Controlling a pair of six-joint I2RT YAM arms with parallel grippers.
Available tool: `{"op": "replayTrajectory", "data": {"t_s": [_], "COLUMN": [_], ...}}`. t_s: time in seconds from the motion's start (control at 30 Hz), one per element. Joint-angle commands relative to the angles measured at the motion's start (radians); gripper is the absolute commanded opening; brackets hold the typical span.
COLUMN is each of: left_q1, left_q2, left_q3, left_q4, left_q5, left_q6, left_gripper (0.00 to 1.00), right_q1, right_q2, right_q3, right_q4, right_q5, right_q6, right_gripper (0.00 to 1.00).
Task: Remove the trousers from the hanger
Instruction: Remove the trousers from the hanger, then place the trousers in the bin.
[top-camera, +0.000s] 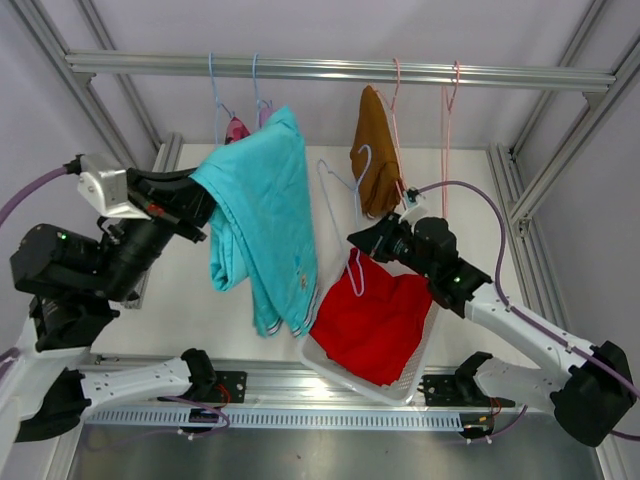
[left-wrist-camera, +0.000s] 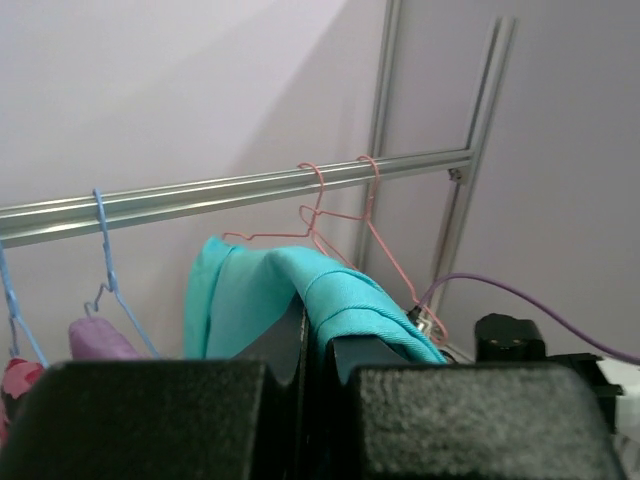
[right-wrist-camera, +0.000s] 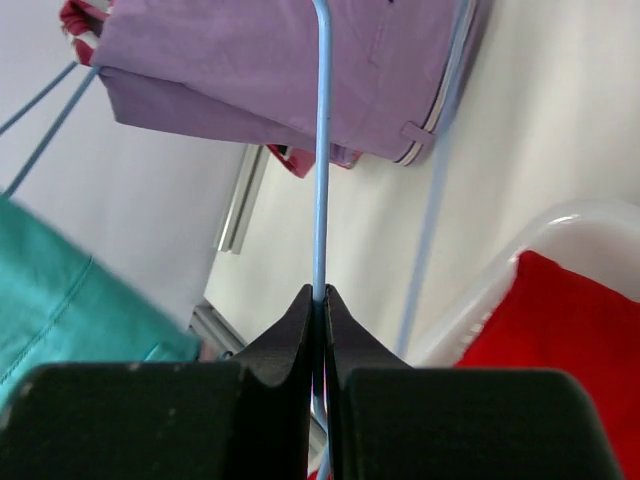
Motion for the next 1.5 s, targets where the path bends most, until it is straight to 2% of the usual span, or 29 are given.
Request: {"op": "replayTrajectory", "data": {"t_s": [0.0, 0.17, 0.2, 0.6, 0.77, 1.03, 1.47], "left_q1": [-0.006, -0.006, -0.006, -0.006, -0.006, -0.02, -0.135], "left_q2": [-0.02, -0.049, -0.059, -0.189, -0.151, -0.059, 0.042], "left_q3": [0.067, 0.019, 0.005, -0.318, -0.335, -0.318, -0.253], "left_q4": [0.006, -0.042, -0.042, 0.04, 0.069, 0.089, 0.109], "left_q5": [0.057, 0.091, 0.089, 0.092, 0.11, 0.147, 0.109], "left_q6": [-0.076, -0.101, -0.107, -0.208, -0.236, -0.266, -0.227], "left_gripper": [0.01, 0.01, 0.01, 0.01, 0.01, 0.01, 0.01], "right_q1": [-0.014, -0.029, -0.031, -0.046, -0.052, -0.058, -0.08], "right_q2": [-0.043, -0.123, -0.138, -0.342, -0.373, -0.416, -0.434], "right_q3": [-0.012, 0.017, 0.043, 0.315, 0.37, 0.333, 0.313], "right_q4": [-0.033, -0.105, -0.168, -0.484, -0.532, -0.55, -0.556], "right_q5": [0.028, 0.031, 0.031, 0.083, 0.092, 0.11, 0.109], "right_q6": [-0.038, -0.099, -0.113, -0.256, -0.285, -0.29, -0.3], "right_gripper": [0.0, 0.0, 0.0, 0.0, 0.0, 0.0, 0.0]}}
